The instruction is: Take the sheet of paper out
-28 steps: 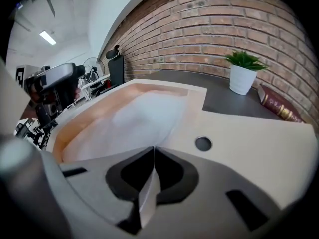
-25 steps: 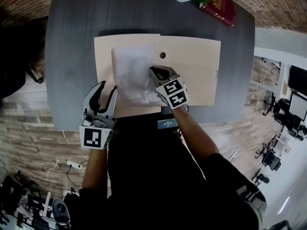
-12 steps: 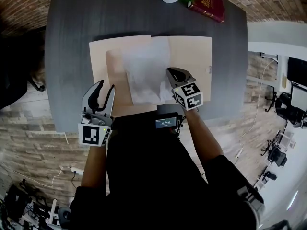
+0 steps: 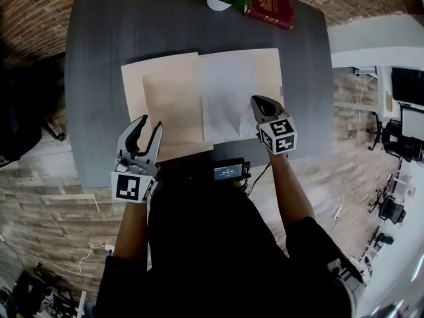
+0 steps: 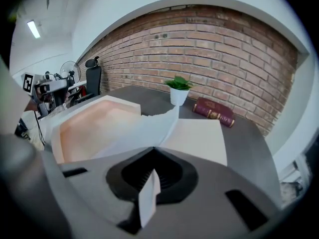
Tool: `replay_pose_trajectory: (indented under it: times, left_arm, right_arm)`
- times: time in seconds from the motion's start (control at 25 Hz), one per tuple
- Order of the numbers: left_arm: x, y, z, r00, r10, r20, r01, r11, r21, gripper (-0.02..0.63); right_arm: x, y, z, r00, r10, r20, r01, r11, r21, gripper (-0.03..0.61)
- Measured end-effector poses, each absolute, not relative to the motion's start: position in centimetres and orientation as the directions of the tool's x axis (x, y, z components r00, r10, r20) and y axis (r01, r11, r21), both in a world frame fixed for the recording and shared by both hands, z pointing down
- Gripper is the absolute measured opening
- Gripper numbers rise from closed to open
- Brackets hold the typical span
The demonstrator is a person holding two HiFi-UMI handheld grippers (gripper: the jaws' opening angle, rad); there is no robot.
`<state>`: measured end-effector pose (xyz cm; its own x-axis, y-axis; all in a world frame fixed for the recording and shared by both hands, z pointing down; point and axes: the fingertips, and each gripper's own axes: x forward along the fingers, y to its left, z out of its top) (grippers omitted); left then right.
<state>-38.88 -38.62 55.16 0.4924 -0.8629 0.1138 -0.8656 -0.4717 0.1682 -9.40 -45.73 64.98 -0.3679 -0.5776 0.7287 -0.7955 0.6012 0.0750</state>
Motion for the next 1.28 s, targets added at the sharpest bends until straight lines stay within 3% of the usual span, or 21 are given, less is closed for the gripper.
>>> replay_pose_trajectory:
  times: [0.56, 1.28]
  left_arm:
    - [-36.2, -35.2, 53.0, 0.555, -0.829, 0.067, -0.827, -0.541, 0.152, 0.135]
    - [-30.6, -24.5, 45.7, 0.463, -0.886, 0.008, -0.884, -0.461, 0.078, 0.13]
  right_arm:
    - [-7.7, -41.2, 55.0, -0.351, -0.726, 0.591, -0.772, 0.582, 0.257, 0.005]
    - [-4.2, -29.8, 43.0, -0.537, -0.789, 0.299, -0.749, 0.609, 0.262, 0.005]
